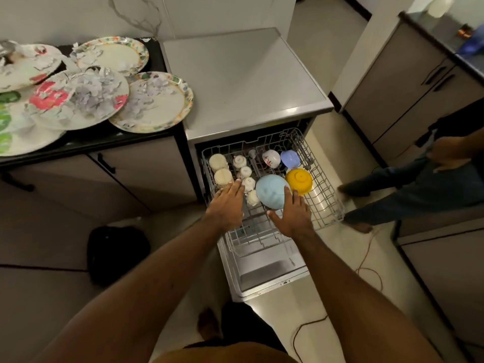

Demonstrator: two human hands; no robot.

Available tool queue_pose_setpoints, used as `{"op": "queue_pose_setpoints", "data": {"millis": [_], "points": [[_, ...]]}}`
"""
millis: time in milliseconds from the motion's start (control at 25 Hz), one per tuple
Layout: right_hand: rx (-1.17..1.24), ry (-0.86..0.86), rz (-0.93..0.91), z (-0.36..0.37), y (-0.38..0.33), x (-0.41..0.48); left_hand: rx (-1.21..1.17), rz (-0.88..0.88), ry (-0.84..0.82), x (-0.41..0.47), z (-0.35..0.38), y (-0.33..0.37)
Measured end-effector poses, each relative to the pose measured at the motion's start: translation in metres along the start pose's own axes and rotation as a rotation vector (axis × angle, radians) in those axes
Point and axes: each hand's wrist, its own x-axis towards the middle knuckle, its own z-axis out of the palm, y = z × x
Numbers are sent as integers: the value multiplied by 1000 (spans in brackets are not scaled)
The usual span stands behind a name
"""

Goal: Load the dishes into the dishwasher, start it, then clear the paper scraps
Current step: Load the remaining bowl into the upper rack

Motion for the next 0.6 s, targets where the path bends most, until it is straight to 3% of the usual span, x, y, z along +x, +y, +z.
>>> {"op": "queue_pose_setpoints", "data": {"millis": [280, 600], "points": [[-61, -194, -136, -8, 74, 3, -56, -103, -34, -16, 35, 33], [-184, -429, -290, -11, 170, 33, -160, -342, -138, 12, 96, 99]]}}
